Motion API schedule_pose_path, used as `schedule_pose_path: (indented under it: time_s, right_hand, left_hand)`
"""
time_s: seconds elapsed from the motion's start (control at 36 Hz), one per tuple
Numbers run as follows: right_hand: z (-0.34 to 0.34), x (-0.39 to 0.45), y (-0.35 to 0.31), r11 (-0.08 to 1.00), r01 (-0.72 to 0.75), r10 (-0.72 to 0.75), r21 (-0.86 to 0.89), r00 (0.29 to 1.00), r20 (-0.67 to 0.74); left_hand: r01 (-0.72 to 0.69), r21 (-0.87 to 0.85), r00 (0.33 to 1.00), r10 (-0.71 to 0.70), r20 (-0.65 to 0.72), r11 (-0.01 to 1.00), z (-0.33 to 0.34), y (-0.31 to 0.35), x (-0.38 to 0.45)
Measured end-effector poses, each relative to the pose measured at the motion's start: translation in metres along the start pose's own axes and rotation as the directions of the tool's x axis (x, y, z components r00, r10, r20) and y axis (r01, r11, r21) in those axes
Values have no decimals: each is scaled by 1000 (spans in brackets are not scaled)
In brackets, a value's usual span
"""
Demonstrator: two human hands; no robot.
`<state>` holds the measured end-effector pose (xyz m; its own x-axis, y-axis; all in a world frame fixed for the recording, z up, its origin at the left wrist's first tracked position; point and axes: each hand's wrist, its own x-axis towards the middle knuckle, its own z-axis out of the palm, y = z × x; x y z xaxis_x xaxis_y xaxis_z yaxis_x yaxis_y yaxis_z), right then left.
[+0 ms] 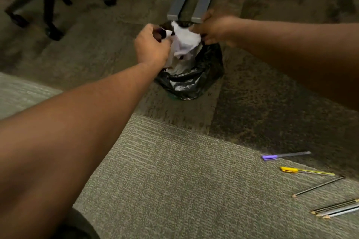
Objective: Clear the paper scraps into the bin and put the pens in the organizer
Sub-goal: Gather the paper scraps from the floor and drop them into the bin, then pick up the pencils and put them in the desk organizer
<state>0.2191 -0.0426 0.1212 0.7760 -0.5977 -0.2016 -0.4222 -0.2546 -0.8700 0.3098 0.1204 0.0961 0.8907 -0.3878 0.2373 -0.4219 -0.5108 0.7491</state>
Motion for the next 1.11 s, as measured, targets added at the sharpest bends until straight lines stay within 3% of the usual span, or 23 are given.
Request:
schedule_pose_path:
  time_s: [0.31, 0.61, 0.78, 1.11]
  right_hand:
    - [-20, -20, 25, 891, 238, -309, -387, 942, -132]
    - [-64, -64, 95, 647, 306, -435, -698, 900, -9]
    - [-87, -98, 134, 573, 283, -392, -769, 919, 46]
    - [-111, -167, 211, 593, 169, -184, -787, 980, 72]
  left_hand:
    - [-155, -36, 983, 157, 92, 987, 23, 13, -25]
    - [-399, -193, 852, 440, 284, 896, 73, 50, -69]
    - [-428, -233, 799, 487, 354, 873, 101, 57, -96]
    - [-441, -180, 682, 459, 570, 879, 148, 60, -166]
